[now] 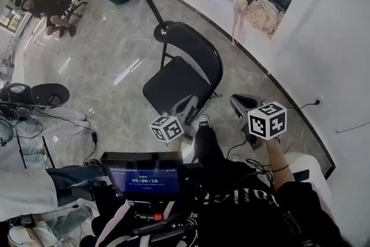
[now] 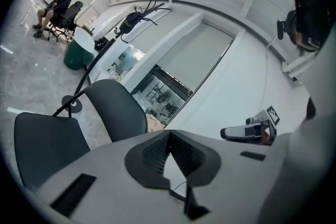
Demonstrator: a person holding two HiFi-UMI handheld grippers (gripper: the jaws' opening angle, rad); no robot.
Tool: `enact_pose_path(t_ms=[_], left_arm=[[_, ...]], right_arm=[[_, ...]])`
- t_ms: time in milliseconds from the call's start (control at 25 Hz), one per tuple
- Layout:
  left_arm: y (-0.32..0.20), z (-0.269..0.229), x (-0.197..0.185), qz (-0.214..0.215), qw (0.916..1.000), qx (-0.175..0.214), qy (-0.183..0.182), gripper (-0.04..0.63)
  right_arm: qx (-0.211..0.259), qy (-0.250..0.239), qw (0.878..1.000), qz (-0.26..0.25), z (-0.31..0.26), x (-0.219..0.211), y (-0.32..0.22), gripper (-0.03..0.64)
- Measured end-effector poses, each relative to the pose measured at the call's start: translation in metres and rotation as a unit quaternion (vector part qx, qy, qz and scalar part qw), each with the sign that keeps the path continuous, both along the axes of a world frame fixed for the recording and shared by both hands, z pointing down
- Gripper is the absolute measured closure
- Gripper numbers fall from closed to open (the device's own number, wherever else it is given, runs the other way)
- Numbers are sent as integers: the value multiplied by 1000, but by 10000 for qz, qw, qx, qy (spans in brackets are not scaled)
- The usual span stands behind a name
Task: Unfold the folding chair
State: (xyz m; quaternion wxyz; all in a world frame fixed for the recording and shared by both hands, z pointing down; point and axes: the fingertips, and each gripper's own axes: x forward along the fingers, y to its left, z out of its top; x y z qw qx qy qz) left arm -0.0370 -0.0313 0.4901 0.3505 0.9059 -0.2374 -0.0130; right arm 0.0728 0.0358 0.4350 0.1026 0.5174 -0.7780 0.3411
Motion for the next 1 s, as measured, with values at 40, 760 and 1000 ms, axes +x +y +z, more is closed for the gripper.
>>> enact_pose_path(t_ms=[40,760,1000], left_arm=[[16,-3,7,27,10000,32,-31,592],[165,-43,-16,-343,9991,-67,-232,591],[155,-50,-66,-567,9982,24,185,592]], right_arm=[[5,-44,10000,13,2,3,17,581],[248,-635,9936,-903,-15,-79,134,584],[190,-662,9929,-973,-11,-123,122,584]])
